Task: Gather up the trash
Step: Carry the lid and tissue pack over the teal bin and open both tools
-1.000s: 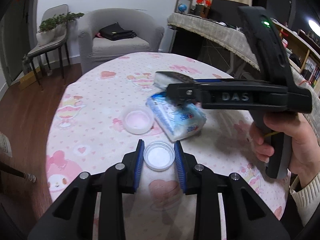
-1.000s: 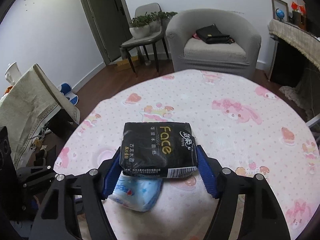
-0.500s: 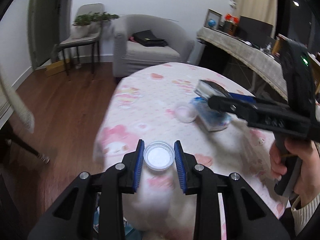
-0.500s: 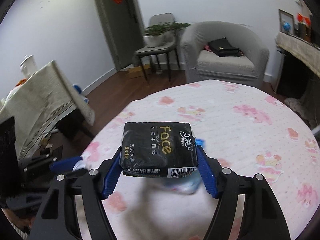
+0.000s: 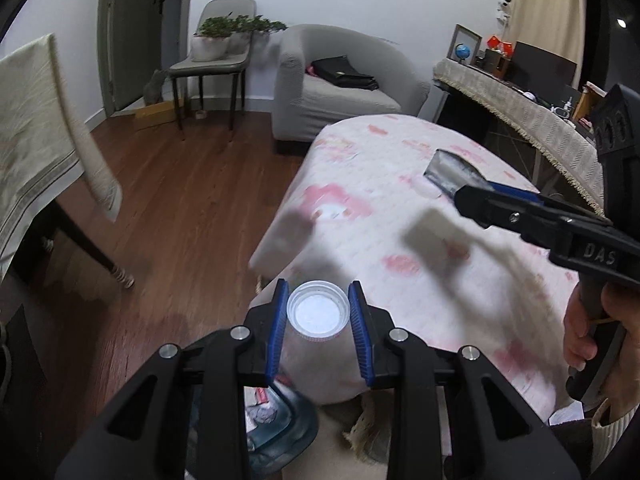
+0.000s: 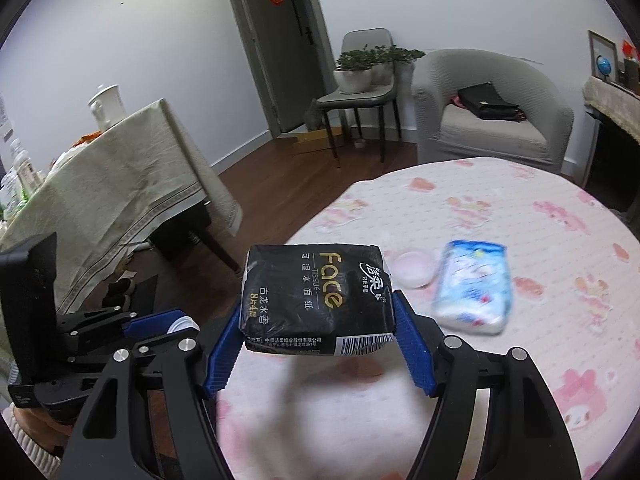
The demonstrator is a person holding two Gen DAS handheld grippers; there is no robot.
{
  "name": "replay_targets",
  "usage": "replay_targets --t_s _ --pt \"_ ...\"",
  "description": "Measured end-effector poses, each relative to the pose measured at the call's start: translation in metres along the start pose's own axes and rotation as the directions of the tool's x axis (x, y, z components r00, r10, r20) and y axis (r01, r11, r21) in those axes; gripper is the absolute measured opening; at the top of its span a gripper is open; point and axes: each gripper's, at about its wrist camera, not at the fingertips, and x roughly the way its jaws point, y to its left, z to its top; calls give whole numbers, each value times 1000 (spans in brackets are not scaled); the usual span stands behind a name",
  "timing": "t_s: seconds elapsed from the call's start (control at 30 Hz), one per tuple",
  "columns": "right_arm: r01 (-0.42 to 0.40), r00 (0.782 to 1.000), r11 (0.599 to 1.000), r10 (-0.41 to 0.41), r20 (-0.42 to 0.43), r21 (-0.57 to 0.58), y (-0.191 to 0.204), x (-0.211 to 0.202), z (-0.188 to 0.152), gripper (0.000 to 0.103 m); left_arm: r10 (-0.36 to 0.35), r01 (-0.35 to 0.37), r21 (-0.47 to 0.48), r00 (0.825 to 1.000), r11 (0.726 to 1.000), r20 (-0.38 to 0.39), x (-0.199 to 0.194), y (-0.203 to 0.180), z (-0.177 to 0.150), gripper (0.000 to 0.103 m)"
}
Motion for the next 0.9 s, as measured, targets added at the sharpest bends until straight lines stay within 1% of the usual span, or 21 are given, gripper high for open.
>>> replay_targets --t_s 0.27,0.5,0.63,0.73,0.9 --pt "-58 998 998 57 -19 -37 42 11 -9 71 38 -40 -53 999 998 -35 -9 35 -26 33" --pt "-106 994 991 103 -45 -77 80 33 -10 71 46 -56 -103 994 993 -98 -4 65 -51 33" --pt "-128 990 987 122 -70 -94 98 49 -11 71 53 -76 -146 986 986 -155 5 88 -68 32" --pt "-144 986 984 133 -97 -108 110 61 -15 71 61 -98 -178 977 979 -206 12 102 -81 33" --pt "-159 980 979 140 -139 -132 129 77 -22 71 58 -112 -197 963 974 -262 18 120 -102 32"
